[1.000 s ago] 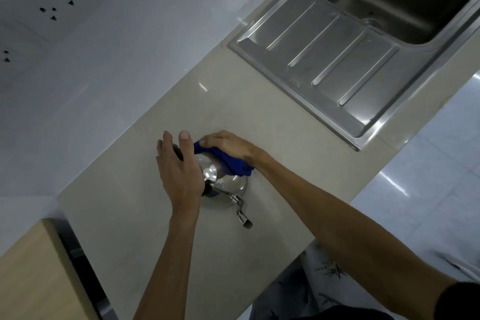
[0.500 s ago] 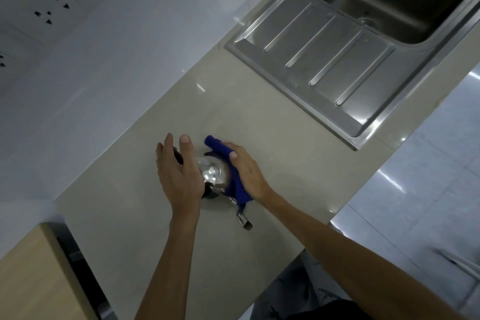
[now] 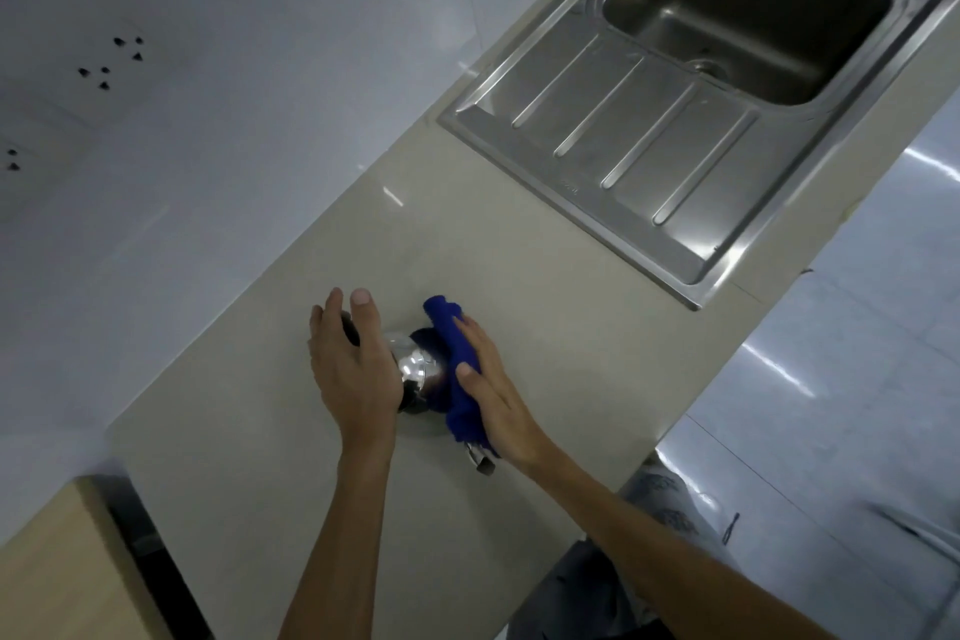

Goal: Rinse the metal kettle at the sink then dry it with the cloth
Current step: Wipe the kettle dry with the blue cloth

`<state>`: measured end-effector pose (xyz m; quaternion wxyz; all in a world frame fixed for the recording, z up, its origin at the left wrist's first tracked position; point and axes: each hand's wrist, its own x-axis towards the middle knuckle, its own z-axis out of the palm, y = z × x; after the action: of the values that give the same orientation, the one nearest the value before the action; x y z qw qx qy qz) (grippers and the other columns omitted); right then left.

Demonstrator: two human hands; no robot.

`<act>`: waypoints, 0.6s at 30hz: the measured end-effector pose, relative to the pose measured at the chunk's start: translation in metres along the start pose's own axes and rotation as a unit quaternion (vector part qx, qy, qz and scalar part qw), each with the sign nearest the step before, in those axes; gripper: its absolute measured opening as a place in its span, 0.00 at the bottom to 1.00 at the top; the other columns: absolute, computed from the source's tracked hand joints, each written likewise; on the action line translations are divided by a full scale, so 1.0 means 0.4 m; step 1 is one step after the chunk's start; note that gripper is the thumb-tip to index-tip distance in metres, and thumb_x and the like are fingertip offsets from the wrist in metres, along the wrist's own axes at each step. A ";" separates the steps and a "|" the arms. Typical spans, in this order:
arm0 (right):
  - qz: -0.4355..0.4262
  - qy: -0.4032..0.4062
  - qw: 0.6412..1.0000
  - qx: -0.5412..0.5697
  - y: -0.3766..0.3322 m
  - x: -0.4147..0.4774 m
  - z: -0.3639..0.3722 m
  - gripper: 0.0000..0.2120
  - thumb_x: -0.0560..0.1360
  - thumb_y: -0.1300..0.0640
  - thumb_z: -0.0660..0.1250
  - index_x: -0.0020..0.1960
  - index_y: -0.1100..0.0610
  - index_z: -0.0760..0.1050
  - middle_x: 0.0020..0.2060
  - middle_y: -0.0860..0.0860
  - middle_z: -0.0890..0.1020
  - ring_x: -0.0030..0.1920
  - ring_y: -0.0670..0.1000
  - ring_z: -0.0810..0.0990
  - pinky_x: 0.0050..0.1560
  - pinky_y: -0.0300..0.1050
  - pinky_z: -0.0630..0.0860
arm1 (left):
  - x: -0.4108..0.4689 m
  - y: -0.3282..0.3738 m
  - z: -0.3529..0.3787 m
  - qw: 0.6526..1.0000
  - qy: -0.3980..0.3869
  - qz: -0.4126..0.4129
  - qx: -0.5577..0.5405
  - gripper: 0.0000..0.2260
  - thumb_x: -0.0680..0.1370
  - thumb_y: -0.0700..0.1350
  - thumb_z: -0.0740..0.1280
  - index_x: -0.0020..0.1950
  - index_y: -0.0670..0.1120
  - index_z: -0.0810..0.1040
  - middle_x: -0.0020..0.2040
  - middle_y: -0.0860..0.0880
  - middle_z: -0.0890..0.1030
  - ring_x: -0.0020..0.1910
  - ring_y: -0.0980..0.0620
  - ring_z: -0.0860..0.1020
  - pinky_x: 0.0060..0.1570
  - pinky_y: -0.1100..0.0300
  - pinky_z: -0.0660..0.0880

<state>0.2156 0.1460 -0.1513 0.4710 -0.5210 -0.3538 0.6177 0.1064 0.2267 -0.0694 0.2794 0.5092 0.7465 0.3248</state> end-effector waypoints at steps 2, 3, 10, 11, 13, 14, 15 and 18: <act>0.053 0.038 0.997 0.037 0.002 0.022 -0.017 0.26 0.81 0.45 0.55 0.78 0.47 0.58 0.76 0.47 0.65 0.75 0.47 0.66 0.78 0.55 0.60 | -0.004 0.002 -0.001 1.000 0.006 0.000 0.000 0.42 0.74 0.75 0.48 0.68 0.42 0.75 0.69 0.37 0.75 0.70 0.37 0.72 0.69 0.37 0.68; 0.072 0.042 0.996 0.041 -0.010 0.036 -0.021 0.26 0.80 0.45 0.55 0.77 0.47 0.61 0.75 0.48 0.67 0.73 0.47 0.68 0.77 0.55 0.61 | -0.005 0.001 -0.001 1.000 0.010 0.003 -0.003 0.43 0.74 0.76 0.48 0.68 0.42 0.75 0.69 0.37 0.75 0.70 0.37 0.72 0.69 0.36 0.68; 0.026 -0.031 0.996 -0.081 -0.097 0.142 -0.021 0.19 0.82 0.43 0.57 0.66 0.49 0.77 0.62 0.48 0.80 0.61 0.50 0.79 0.70 0.54 0.70 | -0.001 -0.005 0.000 1.000 -0.001 0.007 0.007 0.48 0.70 0.80 0.45 0.71 0.46 0.73 0.71 0.41 0.74 0.72 0.40 0.71 0.70 0.37 0.69; 0.072 -0.052 0.991 -0.095 -0.108 0.175 -0.036 0.20 0.81 0.41 0.58 0.64 0.50 0.79 0.59 0.50 0.82 0.57 0.52 0.80 0.68 0.57 0.72 | 0.001 -0.008 -0.001 1.000 0.000 0.010 0.004 0.47 0.70 0.80 0.45 0.71 0.46 0.73 0.71 0.40 0.74 0.72 0.39 0.71 0.70 0.37 0.68; 0.111 -0.093 0.979 -0.144 -0.130 0.214 -0.046 0.19 0.80 0.42 0.60 0.61 0.51 0.81 0.57 0.51 0.83 0.54 0.53 0.81 0.67 0.56 0.73 | 0.003 -0.012 -0.002 1.000 0.001 0.006 0.005 0.46 0.71 0.80 0.45 0.70 0.45 0.74 0.70 0.40 0.75 0.71 0.39 0.71 0.70 0.36 0.69; 0.098 -0.105 0.977 -0.158 -0.145 0.216 -0.041 0.18 0.80 0.43 0.61 0.60 0.51 0.81 0.58 0.50 0.83 0.55 0.51 0.81 0.66 0.53 0.74 | 0.004 -0.011 -0.003 1.000 0.000 0.004 0.008 0.45 0.72 0.79 0.46 0.70 0.45 0.74 0.70 0.40 0.75 0.71 0.39 0.72 0.69 0.36 0.69; 0.076 -0.107 0.979 -0.154 -0.159 0.206 -0.031 0.15 0.80 0.43 0.62 0.59 0.50 0.81 0.58 0.48 0.83 0.56 0.50 0.81 0.65 0.50 0.75 | 0.006 -0.010 -0.003 1.000 -0.003 0.002 0.013 0.43 0.74 0.77 0.47 0.69 0.46 0.74 0.70 0.40 0.75 0.71 0.39 0.72 0.69 0.37 0.69; 0.004 -0.054 0.995 -0.083 -0.161 0.139 0.009 0.13 0.78 0.42 0.64 0.59 0.43 0.80 0.58 0.45 0.82 0.57 0.48 0.81 0.62 0.47 0.77 | 0.006 -0.005 -0.002 1.000 -0.016 -0.001 0.019 0.40 0.75 0.75 0.47 0.70 0.47 0.74 0.71 0.41 0.74 0.71 0.40 0.72 0.69 0.38 0.69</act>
<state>0.2250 0.2187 -0.1080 0.4043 -0.5252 -0.4268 0.6152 0.1039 0.2285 -0.0707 0.2816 0.5186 0.7487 0.3020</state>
